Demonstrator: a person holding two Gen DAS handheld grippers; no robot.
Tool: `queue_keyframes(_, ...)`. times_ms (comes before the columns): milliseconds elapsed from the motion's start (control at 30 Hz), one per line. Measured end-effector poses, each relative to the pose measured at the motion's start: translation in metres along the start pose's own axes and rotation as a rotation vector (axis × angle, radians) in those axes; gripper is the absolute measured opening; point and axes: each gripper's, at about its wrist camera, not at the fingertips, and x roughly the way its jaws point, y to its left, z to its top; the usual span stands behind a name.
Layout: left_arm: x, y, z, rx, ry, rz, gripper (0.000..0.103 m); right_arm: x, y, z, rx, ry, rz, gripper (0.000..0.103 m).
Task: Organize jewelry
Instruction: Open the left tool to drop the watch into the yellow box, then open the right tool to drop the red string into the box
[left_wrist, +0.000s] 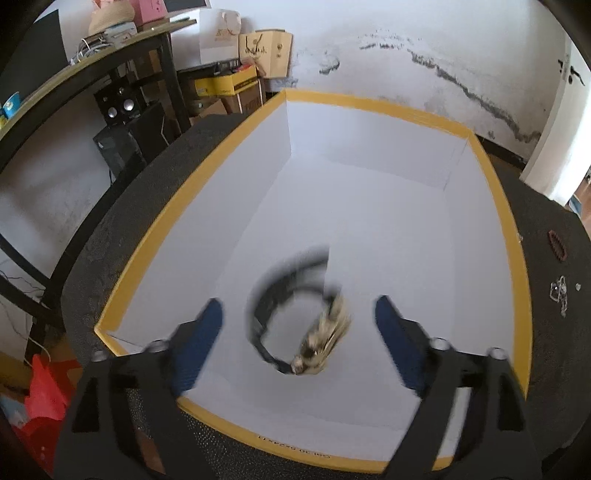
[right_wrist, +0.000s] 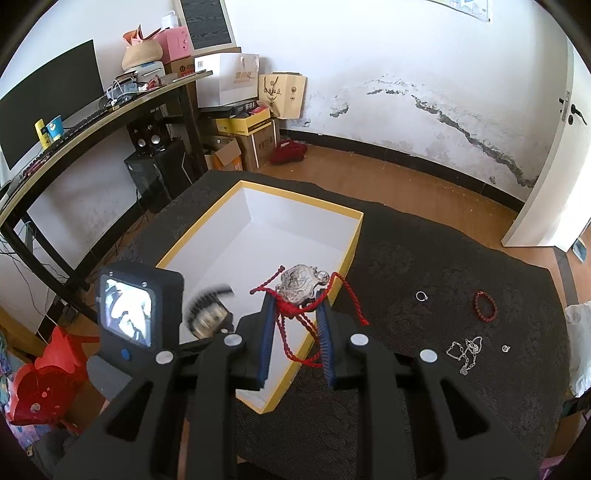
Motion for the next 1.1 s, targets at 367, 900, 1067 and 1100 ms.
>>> queue_keyframes(367,-0.002,0.010,-0.003,-0.028,0.005,-0.003,0.094,0.066,0.006,0.017,0.026,0.082,0.032,0.022)
queue_keyframes(900,-0.004,0.006,-0.012,0.063,-0.019,0.046,0.094,0.211,0.031,0.031,-0.018,0.344,0.015,0.022)
queue_keyframes(1067,-0.003,0.006,-0.011,0.056,-0.018,0.042,0.094,0.223,0.036,0.032,-0.035,0.365,0.005,0.022)
queue_keyframes(1100,-0.004,0.006,-0.012,0.057,-0.018,0.042,0.094,0.223,0.037,0.032,-0.041,0.362,-0.001,0.022)
